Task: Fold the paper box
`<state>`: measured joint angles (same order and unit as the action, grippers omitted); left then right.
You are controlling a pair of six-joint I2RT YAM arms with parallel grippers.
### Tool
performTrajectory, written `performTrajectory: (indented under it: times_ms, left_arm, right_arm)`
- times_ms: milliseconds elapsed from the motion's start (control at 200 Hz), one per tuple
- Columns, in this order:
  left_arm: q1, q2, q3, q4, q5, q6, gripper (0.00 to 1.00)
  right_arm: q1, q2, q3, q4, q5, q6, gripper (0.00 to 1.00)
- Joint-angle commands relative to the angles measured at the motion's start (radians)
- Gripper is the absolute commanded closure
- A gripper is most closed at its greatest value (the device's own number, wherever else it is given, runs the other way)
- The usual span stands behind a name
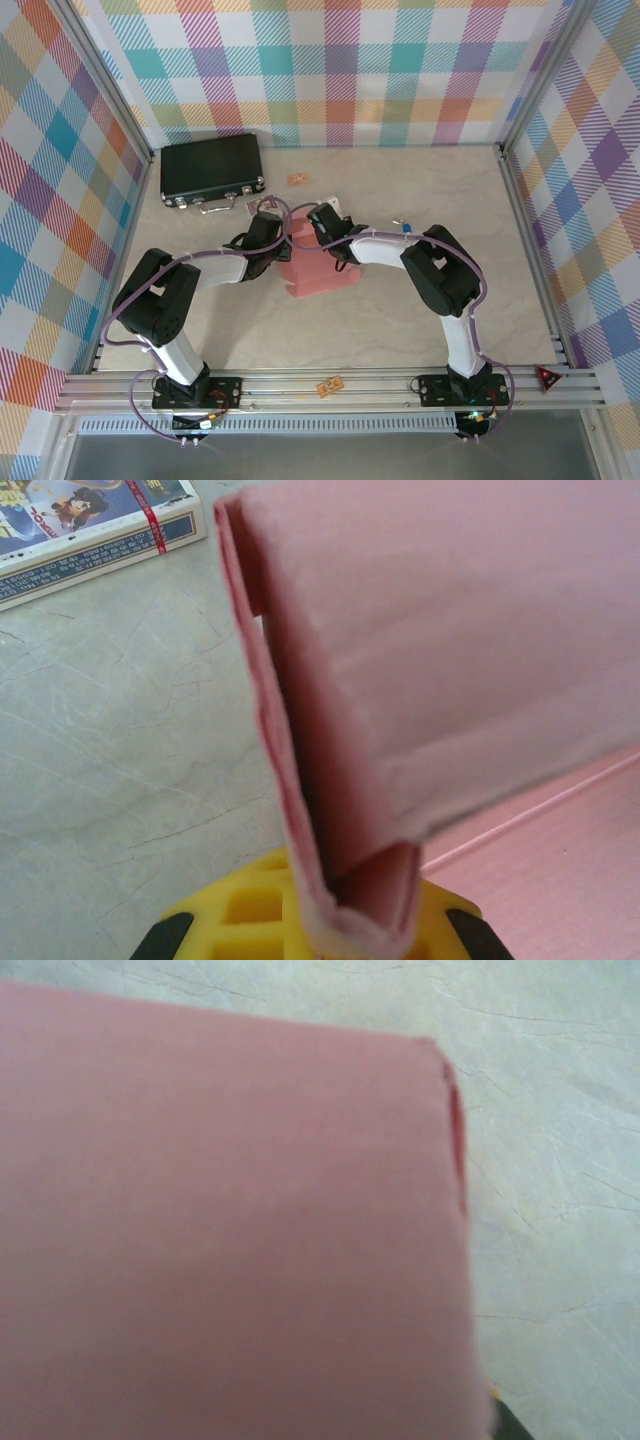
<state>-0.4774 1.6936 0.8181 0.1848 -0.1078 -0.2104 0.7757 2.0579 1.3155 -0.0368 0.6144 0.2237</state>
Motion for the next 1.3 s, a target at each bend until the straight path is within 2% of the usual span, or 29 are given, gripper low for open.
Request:
performTrajectory:
  times_ms: [0,405,585,750,905,1100,1295]
  left_arm:
    - [-0.016,0.023,0.024,-0.028,0.021,0.003,1.0]
    - [-0.017,0.022,0.024,-0.031,0.02,0.006,1.0]
    - [-0.017,0.021,0.024,-0.034,0.022,0.008,1.0]
    - [-0.016,0.017,0.027,-0.039,0.018,0.011,1.0]
    - [-0.016,0.018,0.026,-0.038,0.017,0.011,1.0]
    - [-0.017,0.018,0.026,-0.039,0.014,0.011,1.0]
    - [-0.017,0.017,0.024,-0.042,0.009,0.011,1.0]
  right_arm:
    - [0.02,0.049,0.034,-0.073,0.052,0.022,0.92]
    - [0.021,0.08,0.089,-0.17,0.071,0.077,0.92]
    - [0.021,0.058,0.06,-0.102,0.009,0.041,0.89]
    - [0.021,0.003,0.009,-0.025,-0.061,-0.009,0.81]
    - [0.021,-0.035,-0.012,-0.011,-0.076,-0.034,0.75]
    - [0.02,-0.052,-0.015,-0.011,-0.085,-0.046,0.57]
    - [0.02,-0.059,-0.021,-0.02,-0.088,-0.046,0.48]
